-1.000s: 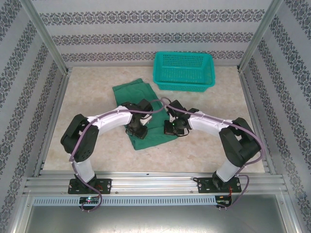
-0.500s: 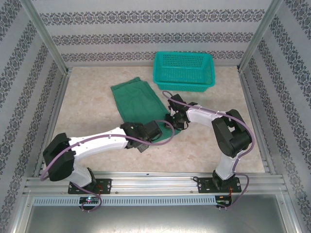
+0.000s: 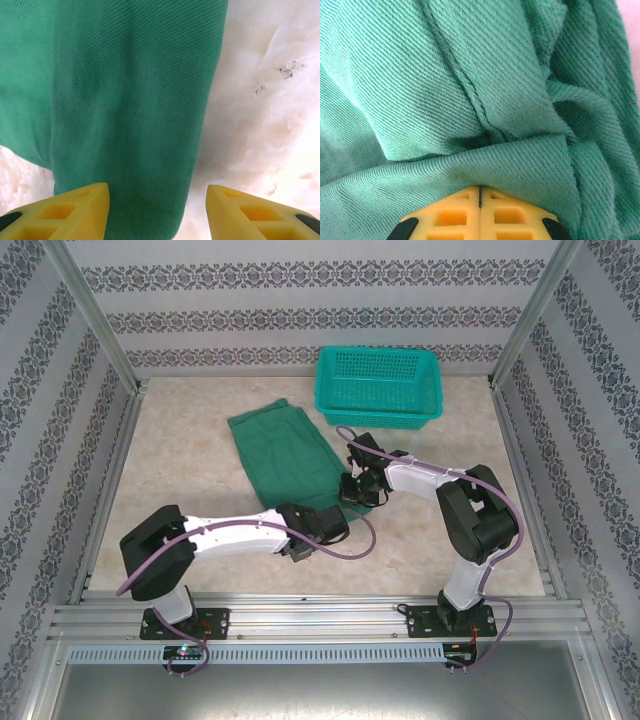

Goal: Roll up the long pants

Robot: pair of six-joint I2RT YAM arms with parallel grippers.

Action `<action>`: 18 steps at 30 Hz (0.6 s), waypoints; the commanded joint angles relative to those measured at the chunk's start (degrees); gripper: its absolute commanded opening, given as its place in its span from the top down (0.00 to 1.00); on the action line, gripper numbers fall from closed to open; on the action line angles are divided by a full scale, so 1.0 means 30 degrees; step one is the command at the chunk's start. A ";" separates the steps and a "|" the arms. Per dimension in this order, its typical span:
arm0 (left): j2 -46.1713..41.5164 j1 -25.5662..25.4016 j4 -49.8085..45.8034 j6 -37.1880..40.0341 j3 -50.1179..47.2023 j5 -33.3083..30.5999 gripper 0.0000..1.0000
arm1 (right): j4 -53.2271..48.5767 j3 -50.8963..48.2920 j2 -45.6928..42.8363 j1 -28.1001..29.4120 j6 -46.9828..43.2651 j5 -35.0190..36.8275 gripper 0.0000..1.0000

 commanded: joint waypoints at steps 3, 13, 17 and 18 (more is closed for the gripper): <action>0.1209 0.0205 0.0880 0.1346 0.0737 -0.0201 0.41 | 0.0819 -0.0553 0.0259 -0.0385 0.0285 -0.0345 1.00; 0.2465 0.3159 0.1222 0.1684 0.1458 -0.0253 0.39 | 0.1232 -0.0885 0.0090 -0.0520 0.0368 -0.0561 1.00; 0.3556 0.4123 0.1013 0.1759 0.1991 0.0792 0.41 | 0.1005 -0.0761 0.0109 -0.0531 0.0311 -0.0533 1.00; 0.3898 0.4215 0.0880 0.1648 0.2164 0.0872 0.52 | 0.0903 -0.0743 0.0078 -0.0531 0.0285 -0.0495 1.00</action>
